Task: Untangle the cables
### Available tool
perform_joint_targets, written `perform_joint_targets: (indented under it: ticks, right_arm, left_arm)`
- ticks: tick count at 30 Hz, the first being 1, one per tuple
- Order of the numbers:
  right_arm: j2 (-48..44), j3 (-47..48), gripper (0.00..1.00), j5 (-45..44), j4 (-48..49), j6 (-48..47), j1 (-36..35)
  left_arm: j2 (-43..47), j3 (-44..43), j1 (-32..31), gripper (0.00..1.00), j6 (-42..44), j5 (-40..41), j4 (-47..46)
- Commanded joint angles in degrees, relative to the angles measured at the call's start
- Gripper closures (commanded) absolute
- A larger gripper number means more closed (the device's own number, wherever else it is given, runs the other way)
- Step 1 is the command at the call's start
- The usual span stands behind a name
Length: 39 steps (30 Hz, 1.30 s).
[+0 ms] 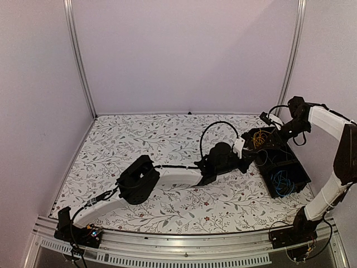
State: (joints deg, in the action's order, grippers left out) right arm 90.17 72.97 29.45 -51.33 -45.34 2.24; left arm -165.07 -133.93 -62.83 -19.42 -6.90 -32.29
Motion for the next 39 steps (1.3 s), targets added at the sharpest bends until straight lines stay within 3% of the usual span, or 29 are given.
perform_joint_targets:
  ticks: [1, 8, 12, 15, 18, 20, 31, 32, 34, 35, 39]
  right_arm:
    - [3.41, 1.79, 0.33, 3.58, -3.54, -3.92, -0.59]
    - [3.74, 1.31, 0.35, 5.45, -7.91, -10.07, -0.66]
    - [4.79, 1.56, 0.43, 5.56, -9.08, -11.79, -0.66]
    - [6.27, 1.97, 0.6, 5.91, -9.95, -12.55, -0.66]
    - [7.52, 2.4, 0.89, 6.18, -10.77, -13.22, -0.65]
    - [7.96, 2.77, 1.0, 6.43, -11.26, -13.58, -0.64]
    - [7.33, 5.0, 1.0, 4.65, -12.32, -14.47, -0.57]
    - [7.11, 5.19, 0.93, 4.68, -12.79, -15.43, -0.57]
    - [6.66, 4.88, 0.61, 4.28, -12.24, -16.06, -0.61]
    - [6.48, 4.62, 0.54, 4.08, -12.11, -16.22, -0.65]
    - [7.01, 4.06, 0.47, 3.99, -12.74, -18.08, -1.04]
  left_arm:
    - [1.65, 0.93, -0.17, 1.0, 1.18, -3.15, -3.88]
    - [1.85, 1.55, -0.13, 1.0, 2.33, -4.32, -4.97]
    - [2.59, 3.17, -0.13, 1.0, 3.02, -4.74, -6.45]
    - [3.1, 4.2, -0.11, 1.0, 3.49, -4.51, -7.31]
    - [3.33, 4.54, -0.1, 1.0, 3.84, -4.4, -7.52]
    - [3.46, 4.93, -0.12, 1.0, 3.98, -4.14, -7.67]
    - [4.2, 6.4, -0.12, 1.0, 4.61, -3.72, -8.39]
    - [4.34, 6.6, -0.13, 1.0, 4.88, -4.21, -8.68]
    - [4.49, 6.75, -0.17, 1.0, 5.12, -4.81, -9.04]
    - [4.55, 6.83, -0.14, 1.0, 5.11, -5.09, -9.28]
    - [4.67, 6.99, -0.2, 1.0, 5.34, -5.79, -9.82]
